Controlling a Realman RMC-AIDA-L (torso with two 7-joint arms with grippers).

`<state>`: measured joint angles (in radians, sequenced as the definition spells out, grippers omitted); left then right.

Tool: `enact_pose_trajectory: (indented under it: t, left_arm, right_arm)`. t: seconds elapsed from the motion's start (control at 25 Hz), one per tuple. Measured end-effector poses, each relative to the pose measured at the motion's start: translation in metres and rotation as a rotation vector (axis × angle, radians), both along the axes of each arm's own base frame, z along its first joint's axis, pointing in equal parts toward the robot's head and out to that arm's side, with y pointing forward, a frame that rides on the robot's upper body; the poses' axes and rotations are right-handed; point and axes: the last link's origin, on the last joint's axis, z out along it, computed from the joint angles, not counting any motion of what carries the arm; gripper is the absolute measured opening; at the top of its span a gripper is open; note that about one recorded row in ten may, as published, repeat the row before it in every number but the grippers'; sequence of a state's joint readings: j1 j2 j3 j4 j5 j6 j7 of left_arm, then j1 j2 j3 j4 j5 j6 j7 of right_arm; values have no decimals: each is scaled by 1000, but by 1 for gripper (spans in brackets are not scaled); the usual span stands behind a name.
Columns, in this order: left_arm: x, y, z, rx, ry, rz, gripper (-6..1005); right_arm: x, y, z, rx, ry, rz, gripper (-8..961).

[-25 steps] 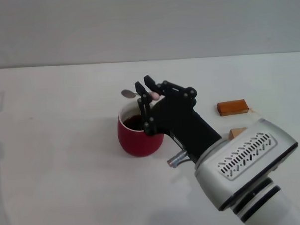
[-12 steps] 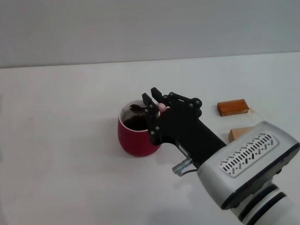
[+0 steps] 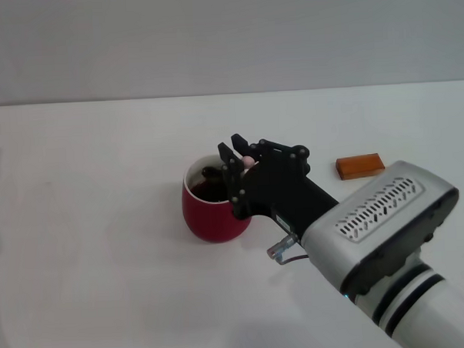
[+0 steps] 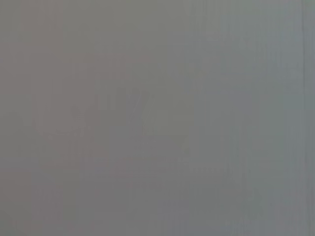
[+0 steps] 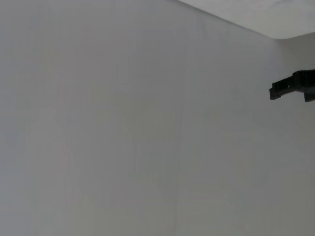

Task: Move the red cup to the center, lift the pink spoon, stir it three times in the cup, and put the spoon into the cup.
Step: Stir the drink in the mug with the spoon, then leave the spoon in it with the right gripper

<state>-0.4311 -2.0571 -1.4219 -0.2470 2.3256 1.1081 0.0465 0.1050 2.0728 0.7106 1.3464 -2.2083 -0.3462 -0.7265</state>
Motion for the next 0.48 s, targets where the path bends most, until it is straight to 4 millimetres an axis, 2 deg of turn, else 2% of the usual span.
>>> enact_pose_trajectory:
  t: [0.48]
  left_arm:
    - [-1, -1, 1, 5, -6, -2, 831]
  right_arm:
    - [-7, 14, 8, -78, -35, -8, 133]
